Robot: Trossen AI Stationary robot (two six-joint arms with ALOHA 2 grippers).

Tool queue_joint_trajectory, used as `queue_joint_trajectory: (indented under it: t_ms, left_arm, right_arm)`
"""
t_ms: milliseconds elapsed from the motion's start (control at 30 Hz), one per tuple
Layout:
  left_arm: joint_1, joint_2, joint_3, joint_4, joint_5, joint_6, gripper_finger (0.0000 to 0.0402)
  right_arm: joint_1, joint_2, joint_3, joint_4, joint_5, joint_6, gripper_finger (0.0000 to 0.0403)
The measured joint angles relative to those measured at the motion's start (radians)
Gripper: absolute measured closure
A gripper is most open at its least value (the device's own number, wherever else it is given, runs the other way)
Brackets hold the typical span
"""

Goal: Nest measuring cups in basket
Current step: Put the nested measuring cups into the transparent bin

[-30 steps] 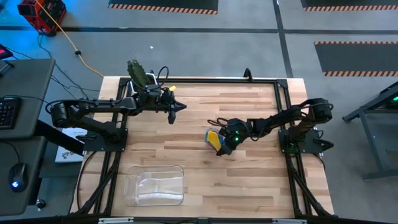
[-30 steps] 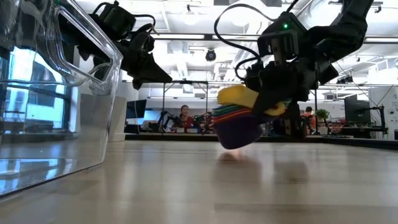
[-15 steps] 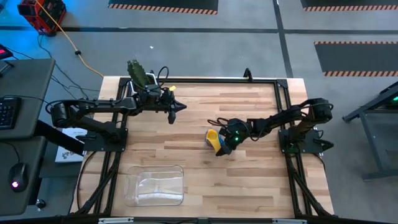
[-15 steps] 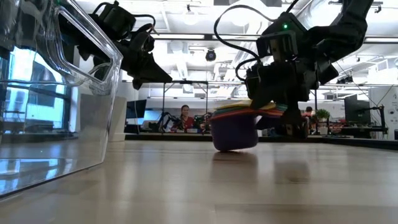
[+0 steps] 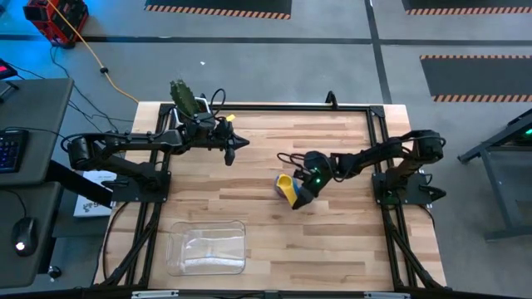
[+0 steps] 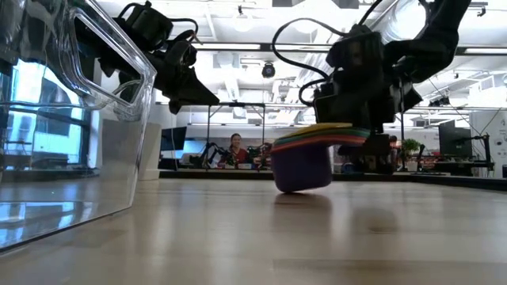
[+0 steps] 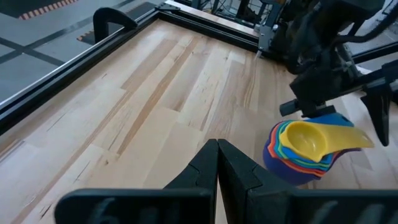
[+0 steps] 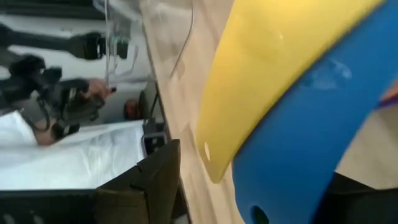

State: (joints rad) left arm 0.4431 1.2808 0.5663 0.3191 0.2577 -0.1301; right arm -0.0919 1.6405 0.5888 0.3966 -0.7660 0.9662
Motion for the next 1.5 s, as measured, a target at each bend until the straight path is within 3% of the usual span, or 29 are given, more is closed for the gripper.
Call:
queue_joint_trajectory:
  t_ms: [267, 500, 1000, 1233, 1500]
  left_arm:
    - [0.000, 0.000, 0.000, 0.000, 0.000, 0.001, 0.0401]
    - [0.000, 0.000, 0.000, 0.000, 0.000, 0.001, 0.0401]
    - [0.000, 0.000, 0.000, 0.000, 0.001, 0.001, 0.0402]
    - [0.000, 0.000, 0.000, 0.000, 0.001, 0.001, 0.0401]
    - [0.000, 0.000, 0.000, 0.000, 0.001, 0.001, 0.0401]
  right_arm:
    - [-0.017, 0.000, 0.001, -0.056, -0.055, -0.039, 0.0194]
    - [-0.033, 0.000, 0.001, -0.126, 0.060, -0.072, 0.0194]
    - [-0.035, -0.002, 0.001, -0.186, 0.054, -0.137, 0.0194]
    - [-0.062, -0.085, 0.000, -0.211, 0.052, -0.157, 0.0194]
    - [-0.093, -0.093, 0.000, -0.315, 0.115, -0.235, 0.0194]
